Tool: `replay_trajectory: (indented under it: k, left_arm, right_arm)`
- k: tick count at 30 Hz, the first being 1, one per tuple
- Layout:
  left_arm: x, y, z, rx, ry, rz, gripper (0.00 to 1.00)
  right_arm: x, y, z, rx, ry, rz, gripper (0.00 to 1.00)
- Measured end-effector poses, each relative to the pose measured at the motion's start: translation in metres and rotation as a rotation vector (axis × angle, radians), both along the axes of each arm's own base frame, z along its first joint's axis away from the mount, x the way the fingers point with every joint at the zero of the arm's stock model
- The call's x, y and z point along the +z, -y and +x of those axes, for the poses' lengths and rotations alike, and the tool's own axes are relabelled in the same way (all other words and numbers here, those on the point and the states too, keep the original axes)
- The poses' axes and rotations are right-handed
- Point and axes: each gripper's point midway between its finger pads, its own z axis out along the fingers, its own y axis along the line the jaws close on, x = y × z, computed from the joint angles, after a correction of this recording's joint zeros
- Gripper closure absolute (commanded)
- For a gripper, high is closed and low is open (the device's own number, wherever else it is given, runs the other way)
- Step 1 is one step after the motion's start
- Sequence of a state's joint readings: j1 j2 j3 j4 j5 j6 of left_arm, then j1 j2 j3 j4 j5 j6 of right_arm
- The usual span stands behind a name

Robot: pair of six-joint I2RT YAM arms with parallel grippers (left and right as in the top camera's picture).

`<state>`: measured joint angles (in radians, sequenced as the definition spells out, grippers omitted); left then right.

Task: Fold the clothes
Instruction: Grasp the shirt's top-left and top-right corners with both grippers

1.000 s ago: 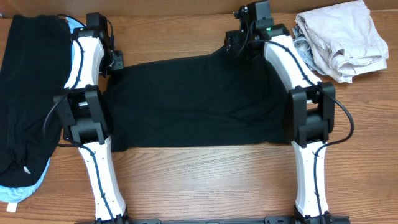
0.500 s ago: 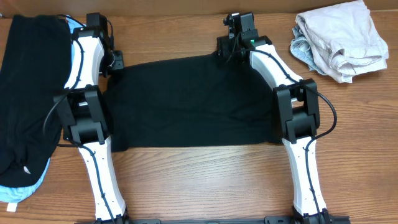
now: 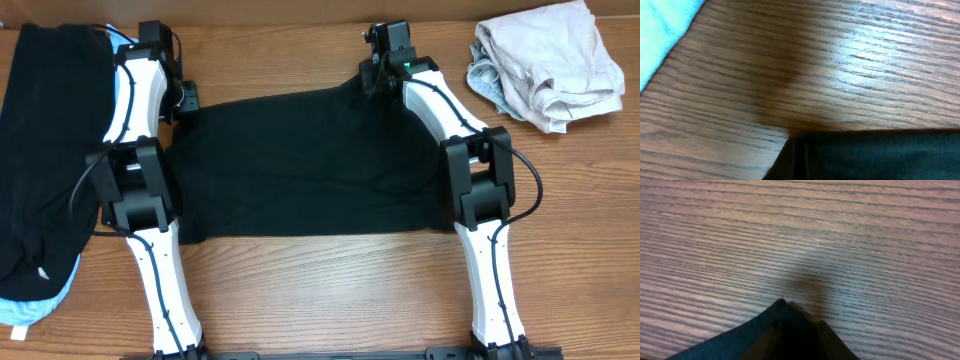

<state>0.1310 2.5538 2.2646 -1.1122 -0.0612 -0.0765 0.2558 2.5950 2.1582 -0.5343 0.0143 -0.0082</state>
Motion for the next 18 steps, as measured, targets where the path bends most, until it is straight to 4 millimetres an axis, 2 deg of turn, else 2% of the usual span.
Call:
replay_trajectory:
  k: [3, 9, 11, 14, 18]
  left_arm:
    - [0.000, 0.000, 0.000, 0.000, 0.000, 0.000, 0.96]
    - [0.000, 0.000, 0.000, 0.000, 0.000, 0.000, 0.96]
    - [0.000, 0.000, 0.000, 0.000, 0.000, 0.000, 0.96]
    - [0.000, 0.000, 0.000, 0.000, 0.000, 0.000, 0.96]
    - [0.000, 0.000, 0.000, 0.000, 0.000, 0.000, 0.96]
  right_arm:
    - [0.000, 0.001, 0.000, -0.003, 0.000, -0.001, 0.80]
    - [0.004, 0.001, -0.002, -0.007, -0.007, -0.001, 0.96]
    - [0.008, 0.002, -0.004, -0.007, -0.014, -0.003, 0.96]
    - [0.026, 0.003, -0.010, -0.008, -0.018, -0.003, 0.96]
    - [0.075, 0.006, -0.020, -0.007, 0.000, 0.003, 0.96]
